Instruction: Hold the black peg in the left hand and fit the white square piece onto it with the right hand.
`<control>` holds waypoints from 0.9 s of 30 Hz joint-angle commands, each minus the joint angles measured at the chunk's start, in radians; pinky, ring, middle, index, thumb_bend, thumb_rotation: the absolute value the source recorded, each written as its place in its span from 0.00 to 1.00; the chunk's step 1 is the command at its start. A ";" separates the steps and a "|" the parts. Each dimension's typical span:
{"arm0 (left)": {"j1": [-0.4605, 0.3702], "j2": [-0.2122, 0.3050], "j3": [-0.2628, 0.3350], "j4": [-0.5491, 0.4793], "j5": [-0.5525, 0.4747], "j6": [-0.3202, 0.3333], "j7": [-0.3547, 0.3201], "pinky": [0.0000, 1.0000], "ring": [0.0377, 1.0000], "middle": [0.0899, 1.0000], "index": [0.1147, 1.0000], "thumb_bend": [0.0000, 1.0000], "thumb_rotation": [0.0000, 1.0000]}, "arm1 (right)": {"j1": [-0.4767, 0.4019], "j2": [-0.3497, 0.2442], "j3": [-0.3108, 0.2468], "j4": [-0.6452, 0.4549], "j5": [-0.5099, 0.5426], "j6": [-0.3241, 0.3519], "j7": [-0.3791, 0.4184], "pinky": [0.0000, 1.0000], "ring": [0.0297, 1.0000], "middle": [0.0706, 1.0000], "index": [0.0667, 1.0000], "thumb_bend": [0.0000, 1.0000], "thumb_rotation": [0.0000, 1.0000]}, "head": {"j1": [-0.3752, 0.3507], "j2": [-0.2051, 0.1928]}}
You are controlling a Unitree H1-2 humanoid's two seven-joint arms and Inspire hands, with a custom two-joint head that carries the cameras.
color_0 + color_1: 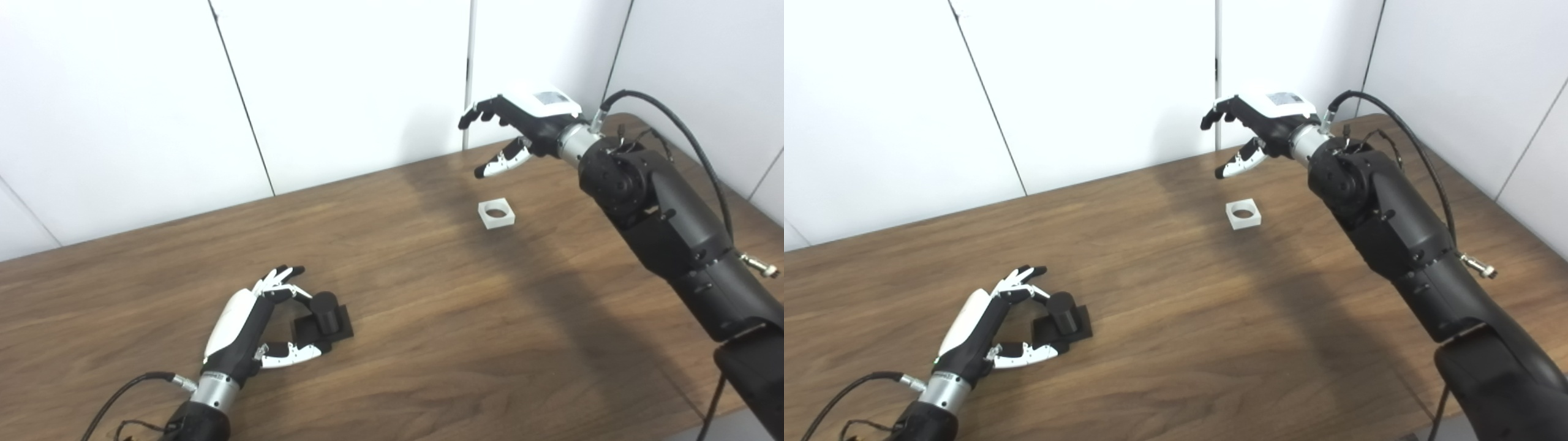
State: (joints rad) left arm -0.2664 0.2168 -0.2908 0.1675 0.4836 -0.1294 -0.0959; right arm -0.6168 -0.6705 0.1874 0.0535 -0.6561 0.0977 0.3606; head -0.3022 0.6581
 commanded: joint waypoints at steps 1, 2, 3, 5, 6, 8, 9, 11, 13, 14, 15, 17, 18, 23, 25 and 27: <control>0.003 0.032 -0.013 0.019 0.045 0.045 -0.023 1.00 0.99 0.92 0.42 0.52 0.07 | -0.080 -0.055 0.008 -0.014 0.002 -0.014 0.064 0.72 0.81 0.79 0.71 0.70 0.24 | -0.003 -0.001; 0.004 0.032 -0.014 0.021 0.045 0.043 -0.021 1.00 0.99 0.92 0.42 0.52 0.07 | -0.089 -0.064 0.018 -0.014 0.000 -0.009 0.096 0.73 0.82 0.79 0.72 0.71 0.25 | -0.003 -0.002; 0.004 0.032 -0.015 0.023 0.046 0.041 -0.020 1.00 0.99 0.91 0.42 0.52 0.07 | -0.098 -0.072 0.030 -0.014 -0.006 0.001 0.130 0.75 0.84 0.81 0.74 0.71 0.29 | -0.003 -0.002; 0.004 0.032 -0.016 0.024 0.047 0.041 -0.017 1.00 0.99 0.91 0.42 0.52 0.07 | -0.115 -0.083 0.046 -0.011 -0.016 0.022 0.183 0.75 0.85 0.82 0.75 0.72 0.31 | -0.003 -0.003; 0.004 0.032 -0.016 0.024 0.047 0.041 -0.016 1.00 0.99 0.91 0.42 0.52 0.07 | -0.122 -0.087 0.051 -0.006 -0.019 0.028 0.200 0.75 0.85 0.82 0.75 0.72 0.31 | -0.002 -0.003; 0.005 0.031 -0.017 0.022 0.047 0.044 -0.016 1.00 0.99 0.91 0.42 0.52 0.07 | -0.133 -0.094 0.061 0.010 -0.027 0.026 0.223 0.74 0.85 0.83 0.75 0.73 0.31 | -0.002 -0.002; 0.005 0.032 -0.017 0.020 0.048 0.045 -0.016 1.00 0.99 0.91 0.42 0.52 0.07 | -0.138 -0.097 0.067 0.020 -0.033 0.021 0.231 0.73 0.84 0.83 0.75 0.73 0.31 | -0.002 -0.002; 0.005 0.032 -0.017 0.018 0.048 0.046 -0.016 1.00 0.99 0.91 0.42 0.52 0.07 | -0.146 -0.102 0.077 0.035 -0.041 0.013 0.243 0.72 0.84 0.83 0.75 0.74 0.31 | -0.003 -0.002; 0.006 0.032 -0.016 0.018 0.045 0.042 -0.014 1.00 0.99 0.92 0.42 0.52 0.07 | -0.152 -0.105 0.085 0.051 -0.050 0.008 0.253 0.72 0.84 0.83 0.75 0.75 0.31 | -0.003 -0.001; 0.007 0.032 -0.016 0.018 0.045 0.042 -0.014 1.00 0.99 0.91 0.42 0.52 0.07 | -0.154 -0.106 0.088 0.058 -0.052 0.006 0.256 0.71 0.84 0.83 0.75 0.75 0.31 | -0.004 -0.001; 0.008 0.031 -0.016 0.016 0.046 0.043 -0.014 1.00 0.99 0.92 0.42 0.52 0.07 | -0.155 -0.107 0.090 0.067 -0.050 -0.001 0.261 0.71 0.84 0.83 0.75 0.75 0.31 | -0.003 -0.001; 0.009 0.031 -0.016 0.016 0.045 0.044 -0.015 1.00 0.99 0.92 0.42 0.52 0.07 | -0.159 -0.109 0.095 0.085 -0.044 -0.012 0.269 0.74 0.85 0.84 0.75 0.78 0.33 | -0.003 -0.001; 0.009 0.031 -0.016 0.016 0.044 0.044 -0.016 1.00 0.99 0.92 0.42 0.52 0.07 | -0.160 -0.108 0.096 0.094 -0.042 -0.014 0.270 0.75 0.86 0.85 0.75 0.80 0.34 | -0.003 -0.001; 0.013 0.033 -0.017 0.012 0.044 0.042 -0.016 1.00 0.99 0.92 0.42 0.52 0.07 | -0.177 -0.112 0.117 0.114 -0.059 0.019 0.327 0.93 0.96 0.92 0.79 0.91 0.42 | -0.002 0.001; 0.013 0.033 -0.015 0.015 0.041 0.035 -0.012 1.00 0.99 0.92 0.42 0.52 0.07 | -0.186 -0.113 0.126 0.121 -0.069 0.029 0.349 0.98 0.99 0.95 0.81 0.96 0.44 | -0.002 0.001; 0.013 0.033 -0.013 0.015 0.039 0.040 -0.014 1.00 0.99 0.92 0.42 0.52 0.07 | -0.194 -0.115 0.135 0.129 -0.086 0.033 0.364 0.99 1.00 0.96 0.82 0.99 0.44 | 0.000 0.003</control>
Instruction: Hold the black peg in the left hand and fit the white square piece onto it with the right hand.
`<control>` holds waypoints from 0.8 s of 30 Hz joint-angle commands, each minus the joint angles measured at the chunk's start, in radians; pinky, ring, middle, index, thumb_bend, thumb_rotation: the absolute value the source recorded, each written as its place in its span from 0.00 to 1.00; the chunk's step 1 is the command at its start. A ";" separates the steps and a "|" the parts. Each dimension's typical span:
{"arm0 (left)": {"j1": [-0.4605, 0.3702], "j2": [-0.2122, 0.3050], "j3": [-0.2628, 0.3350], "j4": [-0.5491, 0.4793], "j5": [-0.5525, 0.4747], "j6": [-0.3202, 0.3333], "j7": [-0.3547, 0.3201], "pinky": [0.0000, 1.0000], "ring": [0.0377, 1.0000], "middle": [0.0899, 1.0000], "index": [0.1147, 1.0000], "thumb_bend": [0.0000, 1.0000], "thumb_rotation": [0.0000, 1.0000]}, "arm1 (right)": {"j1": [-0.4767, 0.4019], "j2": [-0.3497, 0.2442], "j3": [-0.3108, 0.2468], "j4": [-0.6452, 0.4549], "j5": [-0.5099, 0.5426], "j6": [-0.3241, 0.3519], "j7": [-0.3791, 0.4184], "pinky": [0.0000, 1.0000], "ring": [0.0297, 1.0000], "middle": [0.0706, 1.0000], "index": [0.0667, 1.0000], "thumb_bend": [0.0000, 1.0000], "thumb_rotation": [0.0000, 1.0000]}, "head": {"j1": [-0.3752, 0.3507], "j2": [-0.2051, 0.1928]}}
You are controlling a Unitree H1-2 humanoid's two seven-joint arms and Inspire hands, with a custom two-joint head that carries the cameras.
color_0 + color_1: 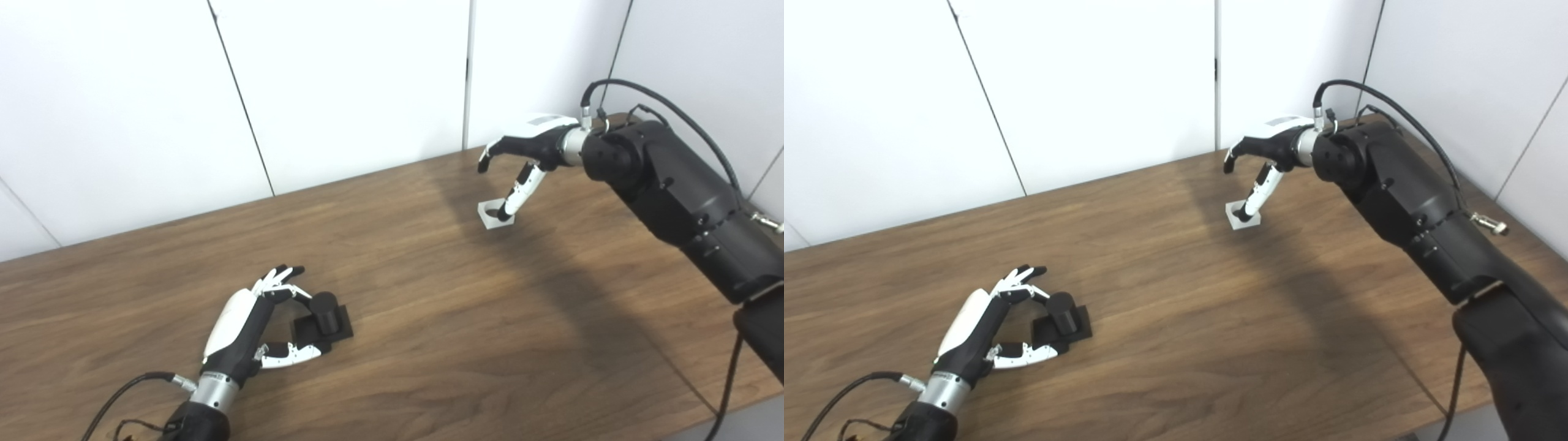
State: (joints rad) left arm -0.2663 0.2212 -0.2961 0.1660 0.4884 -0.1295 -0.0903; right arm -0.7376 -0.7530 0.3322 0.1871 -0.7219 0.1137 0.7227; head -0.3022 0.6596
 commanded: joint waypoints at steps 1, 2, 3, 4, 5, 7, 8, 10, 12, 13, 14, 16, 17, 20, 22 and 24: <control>0.013 0.029 -0.007 0.015 0.034 0.043 -0.021 1.00 0.99 0.92 0.42 0.52 0.07 | -0.076 -0.033 -0.005 -0.001 -0.029 0.021 0.009 1.00 1.00 0.96 0.82 1.00 0.44 | -0.001 0.002; 0.014 0.029 -0.006 0.013 0.033 0.047 -0.022 1.00 0.99 0.92 0.42 0.52 0.07 | -0.079 -0.033 -0.002 0.002 -0.037 0.022 0.015 1.00 1.00 0.97 0.83 1.00 0.43 | -0.001 0.002; 0.014 0.029 -0.005 0.011 0.033 0.049 -0.023 1.00 0.99 0.92 0.42 0.52 0.07 | -0.081 -0.033 0.001 0.004 -0.043 0.022 0.018 1.00 1.00 0.97 0.83 1.00 0.43 | -0.001 0.002; 0.014 0.029 -0.005 0.011 0.033 0.051 -0.024 1.00 0.99 0.92 0.42 0.52 0.07 | -0.083 -0.033 0.005 0.006 -0.052 0.021 0.020 1.00 1.00 0.98 0.83 1.00 0.42 | 0.000 0.002; 0.014 0.029 -0.004 0.010 0.033 0.052 -0.025 1.00 0.99 0.92 0.42 0.52 0.07 | -0.083 -0.033 0.010 0.008 -0.062 0.020 0.022 1.00 1.00 0.98 0.83 1.00 0.42 | 0.001 0.003; 0.014 0.028 -0.004 0.012 0.035 0.048 -0.021 1.00 0.99 0.92 0.42 0.52 0.07 | -0.083 -0.032 0.018 0.011 -0.077 0.017 0.020 1.00 1.00 0.98 0.84 1.00 0.41 | 0.004 0.004; 0.014 0.028 -0.005 0.011 0.036 0.048 -0.020 1.00 0.99 0.92 0.42 0.52 0.07 | -0.082 -0.031 0.021 0.012 -0.084 0.015 0.017 1.00 1.00 0.99 0.84 1.00 0.42 | 0.004 0.004; 0.014 0.028 -0.005 0.011 0.037 0.046 -0.019 1.00 0.99 0.92 0.42 0.52 0.07 | -0.080 -0.029 0.025 0.016 -0.094 0.012 0.014 1.00 1.00 0.99 0.84 1.00 0.41 | 0.007 0.006; 0.015 0.028 -0.005 0.009 0.036 0.048 -0.020 1.00 0.99 0.92 0.42 0.52 0.07 | -0.076 -0.027 0.030 0.022 -0.102 0.006 0.007 1.00 1.00 0.99 0.84 1.00 0.41 | 0.010 0.008; 0.015 0.028 -0.005 0.007 0.037 0.050 -0.022 1.00 0.99 0.92 0.42 0.52 0.07 | -0.075 -0.026 0.032 0.025 -0.105 0.004 0.005 1.00 1.00 1.00 0.84 1.00 0.40 | 0.010 0.008; 0.015 0.029 -0.005 0.006 0.037 0.051 -0.023 1.00 0.99 0.92 0.42 0.52 0.07 | -0.073 -0.025 0.035 0.027 -0.111 0.002 0.004 1.00 1.00 1.00 0.84 1.00 0.40 | 0.010 0.007; 0.016 0.030 -0.005 0.006 0.035 0.050 -0.023 1.00 1.00 0.92 0.42 0.52 0.07 | -0.069 -0.022 0.038 0.032 -0.122 -0.001 -0.003 1.00 1.00 1.00 0.82 1.00 0.40 | 0.010 0.008; 0.016 0.030 -0.004 0.005 0.033 0.049 -0.024 1.00 1.00 0.92 0.42 0.52 0.07 | -0.065 -0.021 0.039 0.037 -0.125 -0.005 -0.011 1.00 1.00 1.00 0.81 1.00 0.39 | 0.009 0.008; 0.016 0.031 -0.003 0.006 0.032 0.047 -0.023 1.00 1.00 0.92 0.42 0.52 0.07 | -0.052 -0.017 0.038 0.052 -0.134 -0.021 -0.051 1.00 1.00 0.99 0.78 1.00 0.37 | 0.010 0.008; 0.016 0.032 -0.002 0.005 0.032 0.047 -0.022 1.00 0.99 0.92 0.42 0.52 0.07 | -0.046 -0.015 0.040 0.062 -0.142 -0.029 -0.070 1.00 1.00 0.99 0.77 0.99 0.37 | 0.012 0.011; 0.015 0.032 -0.001 0.004 0.033 0.048 -0.021 1.00 0.99 0.92 0.42 0.52 0.07 | -0.040 -0.014 0.043 0.073 -0.149 -0.039 -0.092 1.00 1.00 0.99 0.76 0.98 0.37 | 0.013 0.012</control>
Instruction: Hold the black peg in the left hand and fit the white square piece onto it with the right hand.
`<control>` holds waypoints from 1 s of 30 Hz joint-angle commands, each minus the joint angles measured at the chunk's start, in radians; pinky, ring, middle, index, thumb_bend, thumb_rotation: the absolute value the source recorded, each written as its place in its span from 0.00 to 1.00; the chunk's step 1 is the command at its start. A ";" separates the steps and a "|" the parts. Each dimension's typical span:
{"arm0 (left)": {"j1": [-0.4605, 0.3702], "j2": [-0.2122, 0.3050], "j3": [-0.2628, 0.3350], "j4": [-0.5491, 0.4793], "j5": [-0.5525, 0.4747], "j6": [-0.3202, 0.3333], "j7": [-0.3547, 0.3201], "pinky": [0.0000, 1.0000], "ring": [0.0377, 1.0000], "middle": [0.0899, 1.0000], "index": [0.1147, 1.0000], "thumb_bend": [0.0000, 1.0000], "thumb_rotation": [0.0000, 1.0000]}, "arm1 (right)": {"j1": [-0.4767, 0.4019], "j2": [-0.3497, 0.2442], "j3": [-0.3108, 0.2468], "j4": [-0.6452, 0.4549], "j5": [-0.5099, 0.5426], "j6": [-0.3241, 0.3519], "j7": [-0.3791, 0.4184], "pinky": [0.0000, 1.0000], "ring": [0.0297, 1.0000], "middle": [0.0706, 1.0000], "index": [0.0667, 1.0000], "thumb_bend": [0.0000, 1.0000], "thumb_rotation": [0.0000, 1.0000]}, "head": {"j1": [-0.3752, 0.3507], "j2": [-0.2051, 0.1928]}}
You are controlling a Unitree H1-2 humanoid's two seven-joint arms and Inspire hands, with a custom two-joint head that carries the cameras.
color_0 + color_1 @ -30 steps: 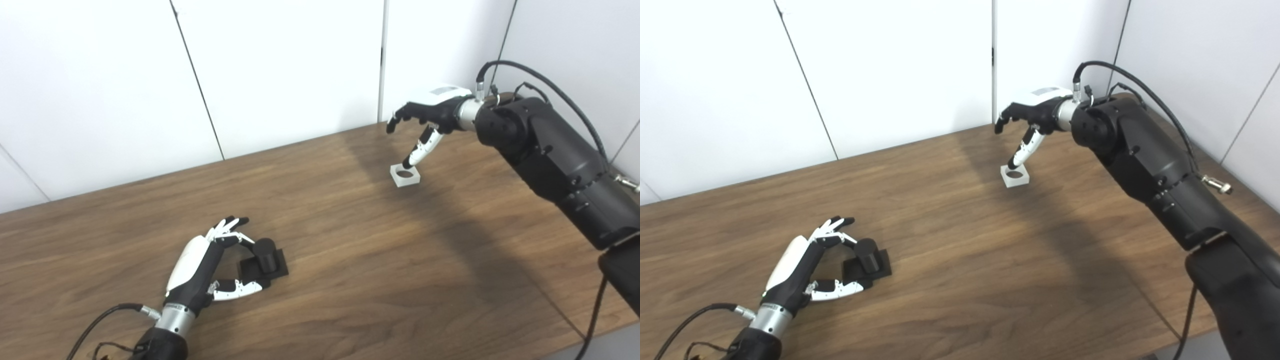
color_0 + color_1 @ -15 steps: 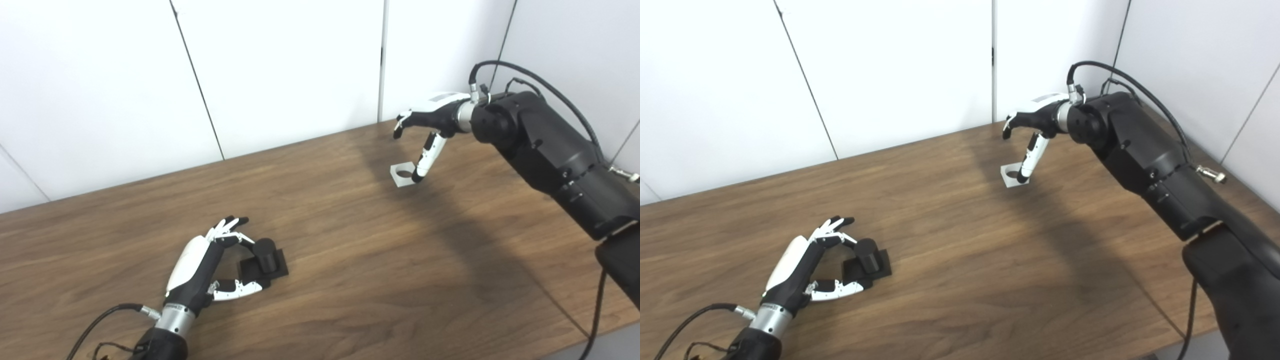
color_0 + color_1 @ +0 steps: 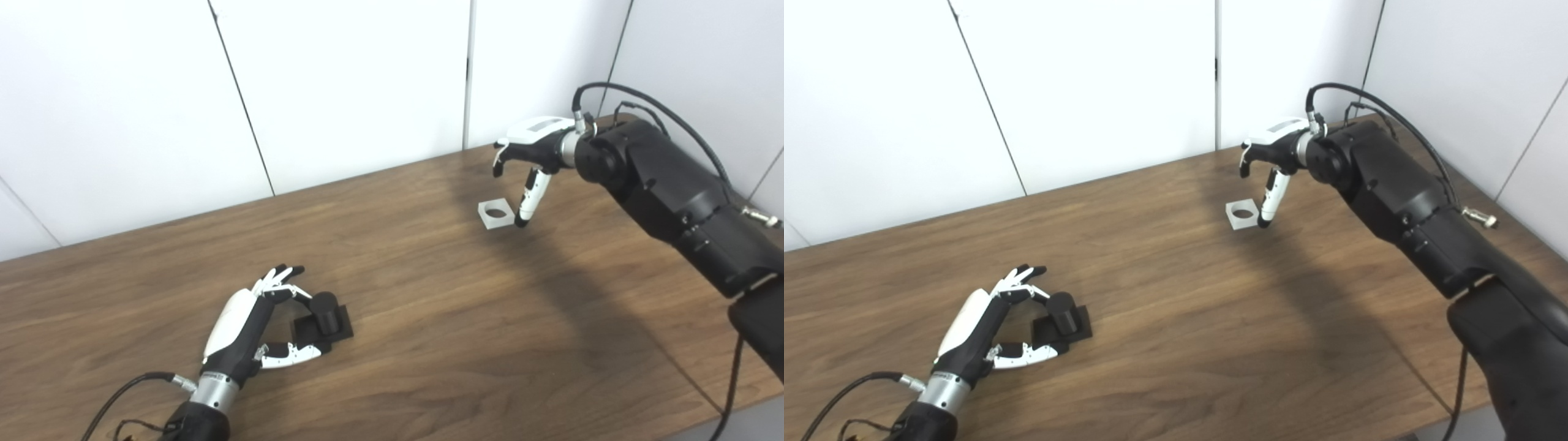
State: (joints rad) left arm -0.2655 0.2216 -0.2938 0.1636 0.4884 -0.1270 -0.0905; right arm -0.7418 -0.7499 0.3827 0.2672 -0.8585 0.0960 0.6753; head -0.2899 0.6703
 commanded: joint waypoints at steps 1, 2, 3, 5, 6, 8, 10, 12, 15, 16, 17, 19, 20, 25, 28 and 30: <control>0.014 0.032 -0.003 0.006 0.034 0.048 -0.022 1.00 0.99 0.92 0.42 0.52 0.07 | -0.032 -0.015 -0.008 -0.004 -0.015 -0.025 -0.057 1.00 1.00 0.98 0.76 0.97 0.37 | 0.000 0.001; 0.014 0.033 -0.003 0.005 0.035 0.049 -0.022 1.00 0.99 0.92 0.42 0.52 0.07 | -0.028 -0.013 -0.008 -0.003 -0.017 -0.027 -0.066 1.00 1.00 0.98 0.76 0.97 0.37 | 0.000 0.002; 0.013 0.033 -0.003 0.004 0.036 0.050 -0.023 1.00 0.99 0.92 0.42 0.52 0.07 | -0.025 -0.011 -0.009 -0.001 -0.018 -0.029 -0.074 1.00 1.00 0.98 0.75 0.96 0.37 | 0.000 0.002; 0.013 0.034 -0.003 0.002 0.036 0.053 -0.025 1.00 0.99 0.92 0.42 0.52 0.07 | -0.018 -0.006 -0.014 0.005 -0.013 -0.031 -0.087 1.00 1.00 0.97 0.74 0.95 0.36 | 0.001 0.005; 0.013 0.034 -0.003 0.000 0.036 0.056 -0.026 1.00 0.99 0.92 0.42 0.52 0.07 | -0.014 -0.004 -0.015 0.009 -0.011 -0.031 -0.093 1.00 1.00 0.97 0.74 0.94 0.36 | 0.001 0.005; 0.014 0.035 -0.003 -0.003 0.037 0.061 -0.027 1.00 0.99 0.92 0.42 0.52 0.07 | -0.006 0.002 -0.016 0.021 -0.008 -0.033 -0.111 1.00 1.00 0.97 0.72 0.92 0.35 | 0.004 0.006; 0.014 0.035 -0.003 -0.004 0.038 0.065 -0.027 1.00 0.99 0.92 0.42 0.52 0.07 | 0.000 0.006 -0.017 0.034 -0.008 -0.035 -0.127 1.00 1.00 0.96 0.72 0.93 0.36 | 0.004 0.006; 0.014 0.035 -0.004 -0.006 0.038 0.067 -0.026 1.00 0.99 0.92 0.42 0.52 0.07 | 0.006 0.012 -0.016 0.044 -0.008 -0.032 -0.137 1.00 1.00 0.96 0.72 0.94 0.37 | 0.004 0.006; 0.015 0.036 -0.005 -0.009 0.037 0.064 -0.024 1.00 0.99 0.91 0.42 0.52 0.07 | 0.015 0.020 -0.020 0.052 -0.005 -0.023 -0.144 1.00 1.00 0.96 0.73 0.94 0.37 | 0.014 0.011; 0.015 0.036 -0.005 -0.011 0.038 0.065 -0.024 1.00 0.99 0.91 0.42 0.52 0.07 | 0.017 0.022 -0.020 0.053 -0.007 -0.020 -0.145 1.00 1.00 0.96 0.73 0.94 0.38 | 0.016 0.011; 0.015 0.036 -0.006 -0.012 0.039 0.068 -0.024 1.00 0.99 0.91 0.42 0.52 0.07 | 0.019 0.024 -0.019 0.054 -0.009 -0.017 -0.147 1.00 1.00 0.96 0.74 0.94 0.38 | 0.016 0.012; 0.015 0.036 -0.007 -0.013 0.040 0.069 -0.024 1.00 0.99 0.91 0.42 0.52 0.07 | 0.019 0.026 -0.016 0.059 -0.015 -0.017 -0.152 1.00 1.00 0.96 0.75 0.94 0.39 | 0.016 0.012; 0.015 0.036 -0.007 -0.013 0.040 0.069 -0.024 1.00 0.99 0.91 0.42 0.52 0.07 | 0.018 0.027 -0.016 0.061 -0.016 -0.017 -0.155 1.00 1.00 0.96 0.75 0.95 0.39 | 0.014 0.012; 0.017 0.032 -0.007 -0.013 0.038 0.072 -0.023 1.00 0.99 0.92 0.42 0.52 0.07 | 0.010 0.025 -0.011 0.061 -0.022 -0.012 -0.147 1.00 1.00 0.96 0.78 0.96 0.39 | 0.015 0.011; 0.019 0.029 -0.008 -0.015 0.037 0.072 -0.021 1.00 0.99 0.91 0.42 0.52 0.07 | 0.010 0.023 -0.010 0.061 -0.021 -0.014 -0.147 1.00 1.00 0.96 0.78 0.96 0.39 | 0.019 0.013; 0.020 0.027 -0.009 -0.018 0.040 0.074 -0.021 1.00 0.99 0.92 0.42 0.52 0.07 | 0.012 0.023 -0.011 0.060 -0.020 -0.015 -0.148 1.00 1.00 0.96 0.78 0.96 0.39 | 0.023 0.014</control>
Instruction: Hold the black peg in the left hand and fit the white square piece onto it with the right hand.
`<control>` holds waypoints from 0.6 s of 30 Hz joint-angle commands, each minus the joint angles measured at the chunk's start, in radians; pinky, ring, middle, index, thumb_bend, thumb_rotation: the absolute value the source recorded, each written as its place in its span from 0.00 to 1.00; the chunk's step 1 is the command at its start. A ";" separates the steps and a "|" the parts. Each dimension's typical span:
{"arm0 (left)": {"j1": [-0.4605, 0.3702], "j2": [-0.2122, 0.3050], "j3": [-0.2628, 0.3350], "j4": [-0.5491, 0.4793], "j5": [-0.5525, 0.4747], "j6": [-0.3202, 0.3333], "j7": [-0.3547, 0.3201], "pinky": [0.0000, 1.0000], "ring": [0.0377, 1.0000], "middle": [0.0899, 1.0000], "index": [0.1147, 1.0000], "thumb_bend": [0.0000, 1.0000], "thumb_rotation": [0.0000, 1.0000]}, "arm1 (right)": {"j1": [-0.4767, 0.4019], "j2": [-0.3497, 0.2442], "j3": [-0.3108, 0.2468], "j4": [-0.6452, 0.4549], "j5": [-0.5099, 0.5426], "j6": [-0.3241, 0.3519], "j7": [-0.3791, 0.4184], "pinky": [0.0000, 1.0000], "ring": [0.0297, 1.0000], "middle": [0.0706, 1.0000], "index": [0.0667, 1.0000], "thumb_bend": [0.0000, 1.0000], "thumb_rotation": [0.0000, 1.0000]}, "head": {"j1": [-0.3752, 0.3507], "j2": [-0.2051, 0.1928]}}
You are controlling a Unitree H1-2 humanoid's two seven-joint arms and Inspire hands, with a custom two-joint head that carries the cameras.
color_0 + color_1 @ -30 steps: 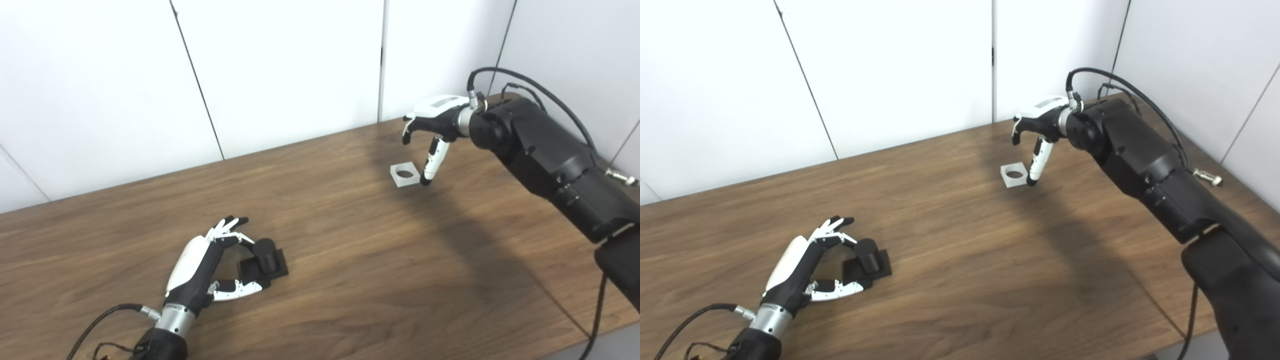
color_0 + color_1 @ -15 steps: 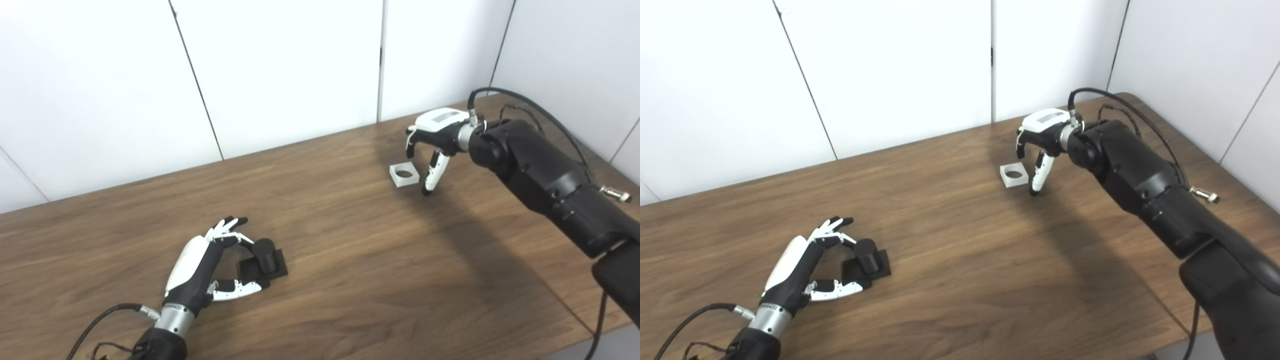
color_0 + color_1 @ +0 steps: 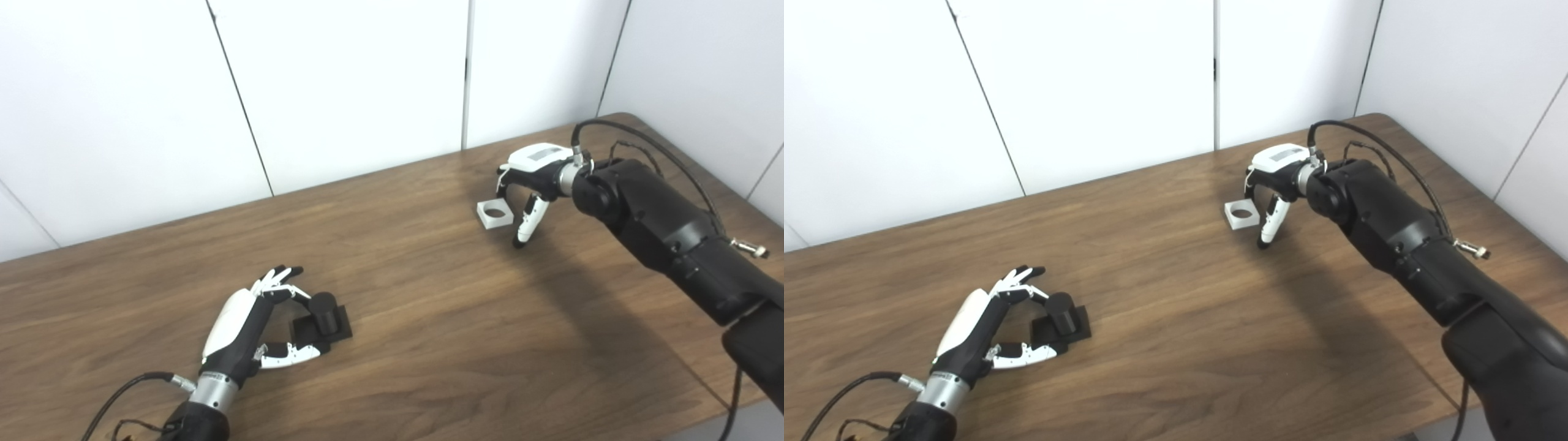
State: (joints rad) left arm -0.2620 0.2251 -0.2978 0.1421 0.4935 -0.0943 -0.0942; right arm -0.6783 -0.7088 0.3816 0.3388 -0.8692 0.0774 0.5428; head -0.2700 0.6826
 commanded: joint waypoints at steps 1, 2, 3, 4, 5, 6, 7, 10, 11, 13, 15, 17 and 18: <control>0.018 0.024 -0.006 0.002 0.036 0.043 -0.017 1.00 0.99 0.92 0.42 0.52 0.07 | -0.050 -0.017 -0.010 -0.010 -0.008 0.003 -0.017 1.00 1.00 0.96 0.78 0.96 0.39 | 0.004 0.002; 0.019 0.024 -0.006 0.001 0.037 0.043 -0.017 1.00 0.99 0.92 0.42 0.52 0.07 | -0.049 -0.016 -0.010 -0.008 -0.008 0.002 -0.019 1.00 1.00 0.95 0.78 0.96 0.39 | 0.006 0.003; 0.020 0.024 -0.006 -0.001 0.037 0.043 -0.017 1.00 0.99 0.92 0.42 0.52 0.07 | -0.048 -0.015 -0.010 -0.007 -0.007 0.001 -0.022 1.00 1.00 0.95 0.78 0.96 0.39 | 0.008 0.004; 0.021 0.025 -0.006 -0.002 0.038 0.045 -0.017 1.00 0.99 0.92 0.42 0.52 0.07 | -0.045 -0.013 -0.010 -0.006 -0.006 0.002 -0.024 1.00 1.00 0.95 0.78 0.95 0.38 | 0.008 0.004; 0.022 0.025 -0.006 -0.004 0.038 0.047 -0.018 1.00 0.99 0.92 0.42 0.52 0.07 | -0.043 -0.011 -0.011 -0.006 -0.006 0.004 -0.025 1.00 1.00 0.95 0.77 0.94 0.38 | 0.010 0.005; 0.023 0.025 -0.007 -0.005 0.039 0.048 -0.018 1.00 0.99 0.92 0.42 0.52 0.07 | -0.042 -0.010 -0.010 -0.006 -0.006 0.005 -0.025 1.00 1.00 0.95 0.77 0.94 0.38 | 0.010 0.005; 0.023 0.026 -0.006 -0.006 0.039 0.049 -0.018 1.00 0.99 0.92 0.42 0.52 0.07 | -0.042 -0.008 -0.010 -0.003 -0.006 0.004 -0.028 1.00 1.00 0.94 0.77 0.94 0.38 | 0.010 0.005; 0.025 0.026 -0.005 -0.004 0.035 0.041 -0.013 1.00 0.98 0.92 0.42 0.52 0.07 | -0.042 -0.002 -0.006 0.010 -0.005 -0.003 -0.038 1.00 0.99 0.94 0.77 0.92 0.39 | 0.011 0.008; 0.025 0.026 -0.004 -0.005 0.035 0.042 -0.013 1.00 0.98 0.91 0.42 0.52 0.07 | -0.043 0.001 -0.005 0.013 -0.005 -0.003 -0.040 1.00 0.99 0.94 0.76 0.92 0.39 | 0.010 0.008; 0.025 0.026 -0.004 -0.005 0.035 0.042 -0.012 1.00 0.98 0.92 0.42 0.52 0.07 | -0.046 0.005 -0.001 0.018 -0.006 -0.005 -0.045 1.00 0.99 0.94 0.76 0.91 0.39 | 0.011 0.009; 0.025 0.026 -0.004 -0.006 0.036 0.042 -0.012 1.00 0.98 0.91 0.42 0.52 0.07 | -0.051 0.009 0.004 0.024 -0.007 -0.007 -0.048 1.00 0.98 0.94 0.76 0.91 0.39 | 0.014 0.010; 0.026 0.025 -0.004 -0.009 0.036 0.043 -0.012 1.00 0.98 0.92 0.42 0.52 0.07 | -0.057 0.014 0.008 0.032 -0.007 -0.010 -0.050 1.00 0.98 0.93 0.75 0.90 0.39 | 0.017 0.011; 0.026 0.025 -0.005 -0.009 0.036 0.042 -0.011 1.00 0.98 0.91 0.42 0.52 0.07 | -0.060 0.017 0.009 0.036 -0.006 -0.012 -0.052 0.99 0.98 0.93 0.75 0.90 0.39 | 0.018 0.011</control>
State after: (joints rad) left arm -0.2536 0.2252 -0.2980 0.1307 0.4970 -0.0859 -0.0908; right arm -0.6879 -0.6912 0.3887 0.3687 -0.8701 0.0712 0.5040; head -0.2546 0.6934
